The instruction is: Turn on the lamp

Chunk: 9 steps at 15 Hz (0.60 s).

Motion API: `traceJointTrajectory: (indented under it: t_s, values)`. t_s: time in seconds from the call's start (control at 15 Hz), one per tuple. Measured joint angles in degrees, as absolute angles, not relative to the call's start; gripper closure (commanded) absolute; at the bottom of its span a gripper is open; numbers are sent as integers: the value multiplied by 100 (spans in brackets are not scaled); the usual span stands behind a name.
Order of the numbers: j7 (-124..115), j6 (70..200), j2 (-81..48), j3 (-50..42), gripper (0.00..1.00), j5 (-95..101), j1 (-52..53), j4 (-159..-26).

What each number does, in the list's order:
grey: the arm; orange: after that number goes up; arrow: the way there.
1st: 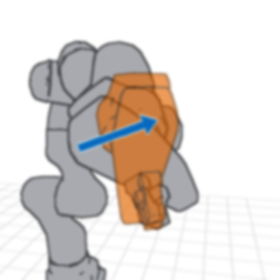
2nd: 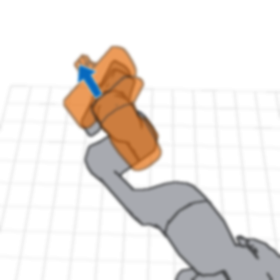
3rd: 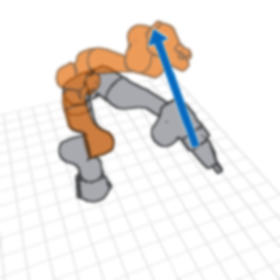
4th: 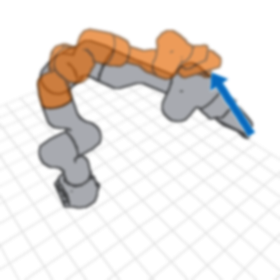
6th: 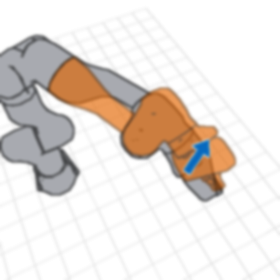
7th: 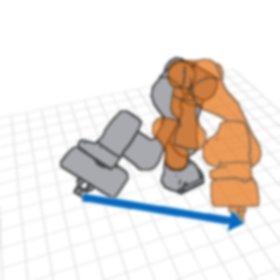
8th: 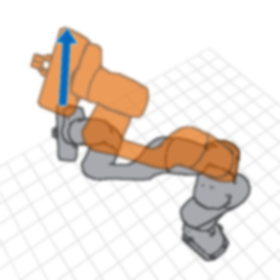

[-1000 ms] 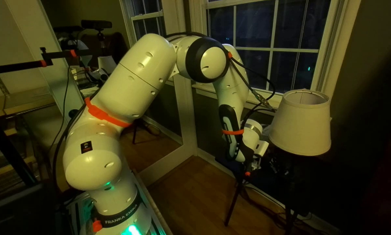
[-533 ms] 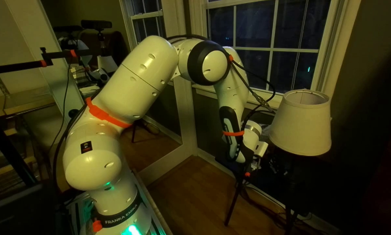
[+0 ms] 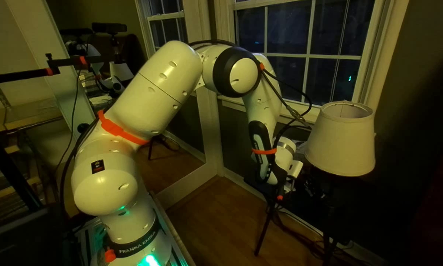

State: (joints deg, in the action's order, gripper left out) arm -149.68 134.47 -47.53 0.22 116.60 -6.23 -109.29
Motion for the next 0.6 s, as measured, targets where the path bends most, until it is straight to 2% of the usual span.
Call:
traceJointTrajectory:
  t_s: [0.6]
  values:
    - [-15078,13182,-4753,48,100,11786,-623,-10929]
